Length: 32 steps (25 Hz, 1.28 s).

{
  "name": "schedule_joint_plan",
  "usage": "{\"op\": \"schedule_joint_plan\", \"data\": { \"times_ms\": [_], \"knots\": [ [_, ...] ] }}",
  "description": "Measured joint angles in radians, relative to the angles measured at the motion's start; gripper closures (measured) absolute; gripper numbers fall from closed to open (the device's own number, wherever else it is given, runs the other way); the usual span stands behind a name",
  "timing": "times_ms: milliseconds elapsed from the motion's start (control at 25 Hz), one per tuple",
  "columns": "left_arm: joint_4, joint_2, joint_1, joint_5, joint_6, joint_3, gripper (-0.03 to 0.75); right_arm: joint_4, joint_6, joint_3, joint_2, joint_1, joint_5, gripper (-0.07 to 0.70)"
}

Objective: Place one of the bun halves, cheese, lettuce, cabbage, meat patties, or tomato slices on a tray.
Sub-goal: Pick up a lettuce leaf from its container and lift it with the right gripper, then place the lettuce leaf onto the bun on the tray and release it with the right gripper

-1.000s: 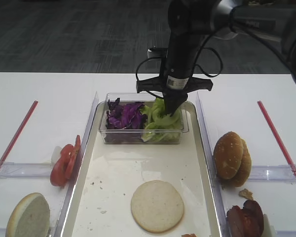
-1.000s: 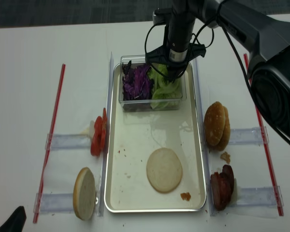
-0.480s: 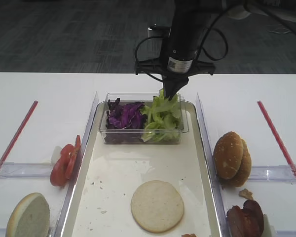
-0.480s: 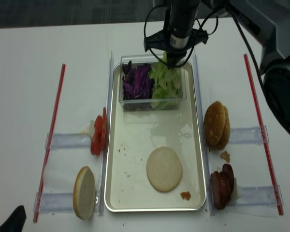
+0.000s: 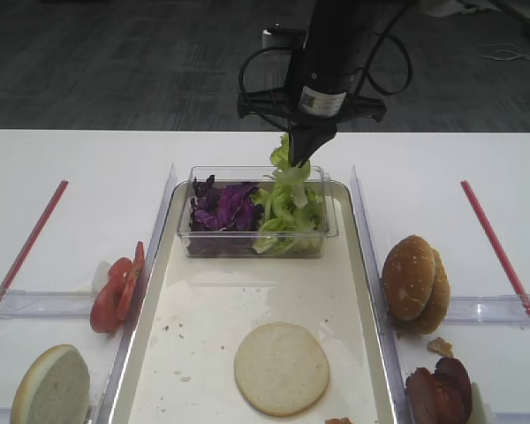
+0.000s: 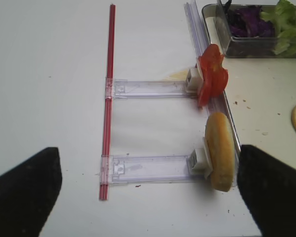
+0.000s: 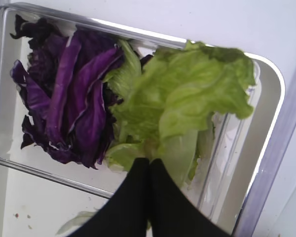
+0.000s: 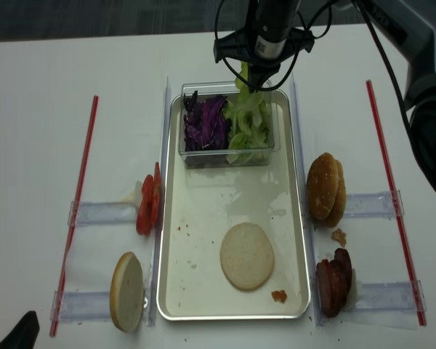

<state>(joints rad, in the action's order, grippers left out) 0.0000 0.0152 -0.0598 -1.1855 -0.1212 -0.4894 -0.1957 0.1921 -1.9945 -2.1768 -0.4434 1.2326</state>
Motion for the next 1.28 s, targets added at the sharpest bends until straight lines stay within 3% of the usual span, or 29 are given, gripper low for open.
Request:
{"op": "schedule_joint_plan", "data": {
  "times_ms": [520, 920, 1280],
  "knots": [
    [0.000, 0.000, 0.000, 0.000, 0.000, 0.000, 0.044, -0.006, -0.033, 0.007, 0.010, -0.063, 0.004, 0.589],
    [0.000, 0.000, 0.000, 0.000, 0.000, 0.000, 0.044, 0.020, -0.079, 0.235, 0.175, -0.081, 0.004, 0.589],
    [0.000, 0.000, 0.000, 0.000, 0.000, 0.000, 0.045, 0.018, -0.087, 0.420, 0.265, -0.155, 0.000, 0.589]
  ]
}}
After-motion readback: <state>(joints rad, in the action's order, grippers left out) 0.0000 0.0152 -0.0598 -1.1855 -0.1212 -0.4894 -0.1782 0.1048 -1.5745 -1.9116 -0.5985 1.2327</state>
